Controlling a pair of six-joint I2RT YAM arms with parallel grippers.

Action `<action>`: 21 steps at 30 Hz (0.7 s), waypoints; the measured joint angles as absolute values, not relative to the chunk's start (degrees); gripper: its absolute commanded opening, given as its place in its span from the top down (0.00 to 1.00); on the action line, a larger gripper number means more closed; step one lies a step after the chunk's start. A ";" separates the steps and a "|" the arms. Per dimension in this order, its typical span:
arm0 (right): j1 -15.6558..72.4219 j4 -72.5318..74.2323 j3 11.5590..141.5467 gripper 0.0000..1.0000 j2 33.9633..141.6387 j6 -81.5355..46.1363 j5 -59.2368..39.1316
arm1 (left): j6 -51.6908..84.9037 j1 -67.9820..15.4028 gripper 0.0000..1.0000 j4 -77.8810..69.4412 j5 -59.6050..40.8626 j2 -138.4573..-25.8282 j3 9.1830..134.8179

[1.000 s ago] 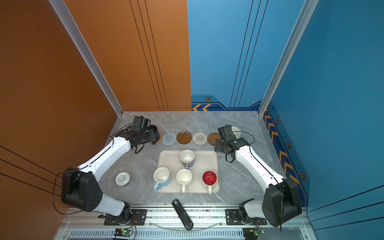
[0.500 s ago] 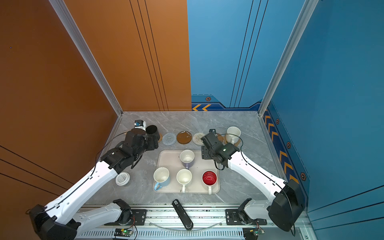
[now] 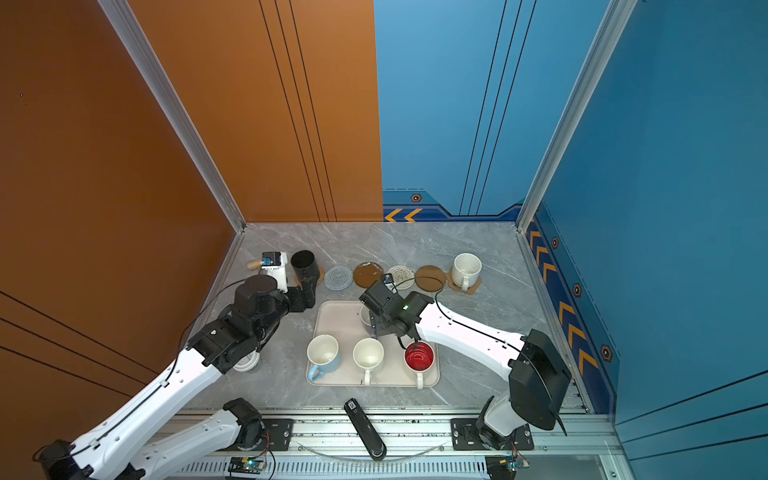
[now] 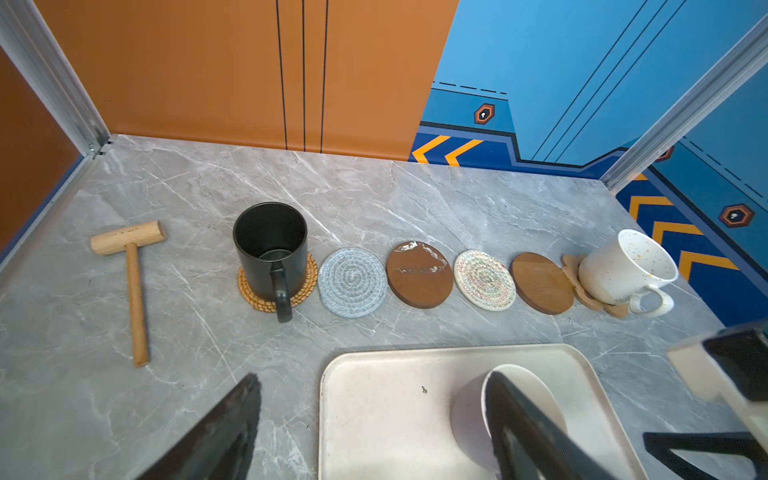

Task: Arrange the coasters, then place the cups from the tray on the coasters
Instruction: 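Raise left gripper off the black mug while right gripper moves over the tray, then lower right gripper into the red-lined white mug and grasp its rim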

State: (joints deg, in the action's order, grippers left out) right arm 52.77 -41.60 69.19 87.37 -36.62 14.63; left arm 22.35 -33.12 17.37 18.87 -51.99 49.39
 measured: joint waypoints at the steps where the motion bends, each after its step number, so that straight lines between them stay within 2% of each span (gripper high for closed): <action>1: 52.86 -41.76 69.21 0.24 87.31 -36.88 14.66 | 22.26 -33.36 0.15 17.30 18.72 -51.99 49.21; 7: 55.48 -46.13 67.40 0.24 80.58 -38.63 15.68 | 21.87 -35.31 0.15 17.32 17.74 -52.21 48.60; 14: 68.69 -53.63 61.32 0.27 67.11 -47.83 20.75 | 21.85 -37.12 0.15 17.30 17.85 -53.89 48.60; 21: 79.40 -59.02 54.92 0.29 64.25 -61.60 23.31 | 21.80 -38.70 0.15 17.30 18.04 -55.31 48.60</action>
State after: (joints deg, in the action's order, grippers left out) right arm 79.40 -59.02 54.92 64.25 -61.60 23.31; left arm 21.80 -38.70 17.30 18.04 -55.31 48.60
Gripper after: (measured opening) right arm 0.717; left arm 0.852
